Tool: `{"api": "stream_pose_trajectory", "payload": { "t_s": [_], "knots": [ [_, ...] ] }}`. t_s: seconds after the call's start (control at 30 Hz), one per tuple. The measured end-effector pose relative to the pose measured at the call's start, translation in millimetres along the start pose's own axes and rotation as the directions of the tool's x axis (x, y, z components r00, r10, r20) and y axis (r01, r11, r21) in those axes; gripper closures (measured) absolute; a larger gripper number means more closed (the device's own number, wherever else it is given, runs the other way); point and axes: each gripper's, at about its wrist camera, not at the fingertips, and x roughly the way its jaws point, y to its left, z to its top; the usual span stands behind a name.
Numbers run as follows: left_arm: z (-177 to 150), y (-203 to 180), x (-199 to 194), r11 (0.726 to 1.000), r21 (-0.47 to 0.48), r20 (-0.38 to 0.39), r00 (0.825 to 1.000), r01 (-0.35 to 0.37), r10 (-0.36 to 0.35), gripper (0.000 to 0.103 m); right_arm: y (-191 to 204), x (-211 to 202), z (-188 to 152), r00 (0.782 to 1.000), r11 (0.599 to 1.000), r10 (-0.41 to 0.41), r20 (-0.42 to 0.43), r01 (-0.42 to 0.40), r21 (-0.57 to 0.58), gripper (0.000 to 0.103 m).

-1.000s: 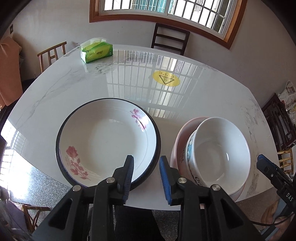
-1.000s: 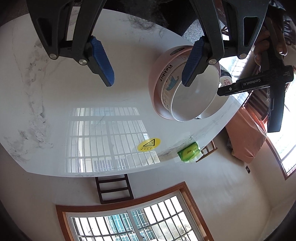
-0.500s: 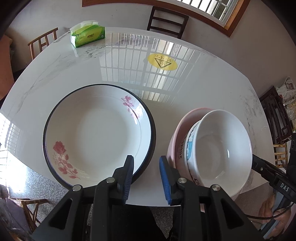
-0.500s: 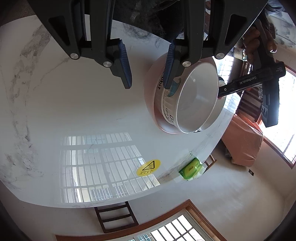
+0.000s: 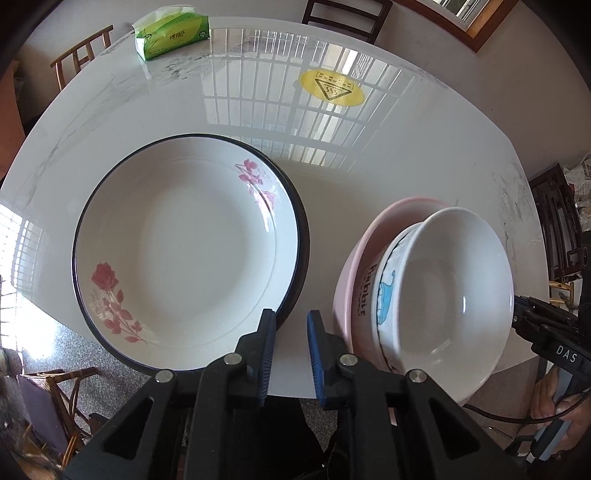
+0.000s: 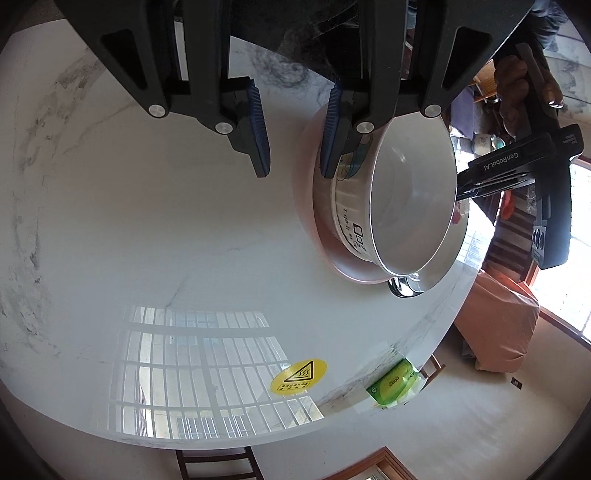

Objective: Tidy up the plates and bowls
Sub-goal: 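Grasp the nested bowl stack rim with both grippers and lift it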

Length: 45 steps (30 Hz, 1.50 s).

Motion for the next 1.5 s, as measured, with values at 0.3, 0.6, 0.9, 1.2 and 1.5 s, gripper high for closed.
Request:
{"api": "stream_pose_trajectory", "payload": {
  "t_s": [0.3,0.6,0.9,1.2,1.5],
  "knots": [
    [4,-4,1,0.999,-0.004,-0.067,0.997,-0.039,0.038,0.084,1,19,10,0.988,1.0,0.002,-0.153,-0.003,-0.009,0.08],
    [-1,15,-22,0.984,-0.098,-0.036,0.988,0.146,-0.15,0.083,-3,18,11,0.989,1.0,0.012,-0.148,-0.012,0.003,0.077],
    [-3,10,-30,0.984,-0.078,-0.033,0.986,0.159,-0.162,0.083,-3,19,14,0.991,1.0,0.013,-0.134,-0.012,0.008,0.072],
    [0,2,-14,0.993,-0.068,-0.042,0.994,0.097,-0.1,0.069,-1,19,16,0.992,1.0,-0.016,-0.126,0.014,-0.019,0.071],
    [-2,10,-7,0.988,-0.138,-0.043,0.996,0.076,-0.083,0.056,0,23,21,0.986,0.996,-0.083,-0.145,0.076,-0.054,0.062]
  ]
}}
